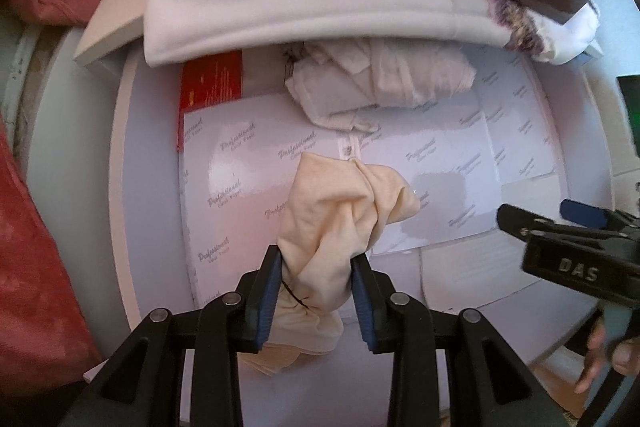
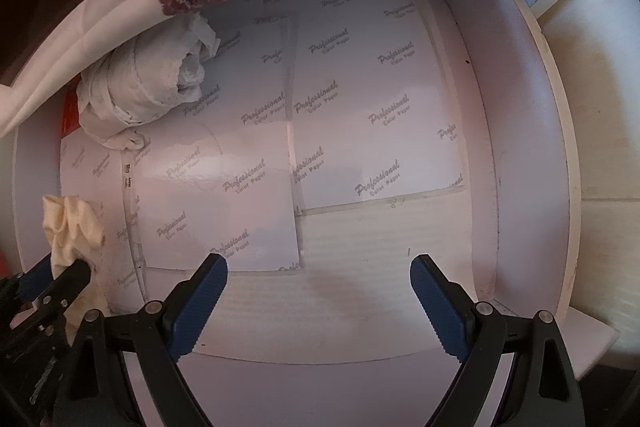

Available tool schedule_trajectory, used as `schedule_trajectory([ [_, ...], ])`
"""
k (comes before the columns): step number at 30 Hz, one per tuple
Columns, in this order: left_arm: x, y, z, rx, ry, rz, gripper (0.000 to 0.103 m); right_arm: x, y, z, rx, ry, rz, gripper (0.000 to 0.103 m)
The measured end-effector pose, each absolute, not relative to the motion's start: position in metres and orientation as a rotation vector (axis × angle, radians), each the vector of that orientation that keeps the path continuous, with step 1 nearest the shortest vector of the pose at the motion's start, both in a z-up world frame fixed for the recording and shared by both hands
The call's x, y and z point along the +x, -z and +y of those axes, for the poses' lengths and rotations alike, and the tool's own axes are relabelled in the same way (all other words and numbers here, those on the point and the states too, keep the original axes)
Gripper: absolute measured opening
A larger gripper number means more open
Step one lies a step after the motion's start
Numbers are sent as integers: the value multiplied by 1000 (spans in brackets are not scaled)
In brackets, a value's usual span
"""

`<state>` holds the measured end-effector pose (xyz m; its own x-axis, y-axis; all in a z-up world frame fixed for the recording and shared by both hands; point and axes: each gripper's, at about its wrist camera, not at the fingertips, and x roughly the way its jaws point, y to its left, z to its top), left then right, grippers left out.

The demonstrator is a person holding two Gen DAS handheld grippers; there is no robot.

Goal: Organize soft objects
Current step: 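Move the right tool back down into the drawer toward the white crumpled garment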

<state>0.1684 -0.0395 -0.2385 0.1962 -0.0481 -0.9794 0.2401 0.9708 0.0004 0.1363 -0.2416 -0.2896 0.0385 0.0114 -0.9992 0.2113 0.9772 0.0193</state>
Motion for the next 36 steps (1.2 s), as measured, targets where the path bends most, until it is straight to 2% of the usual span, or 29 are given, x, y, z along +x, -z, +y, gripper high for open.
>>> schedule_trajectory([
  [11,163,191,-36,126,218,1236,33,150,281,-243,222,129,1497,93],
  [18,161,168,-30,80,221,1171,33,181,255,-232,198,62,1387,93],
  [22,160,158,-27,68,224,1146,33,204,247,-221,154,11,1328,97],
  [36,157,149,-20,3,213,1134,33,272,265,-182,48,-76,1332,101],
])
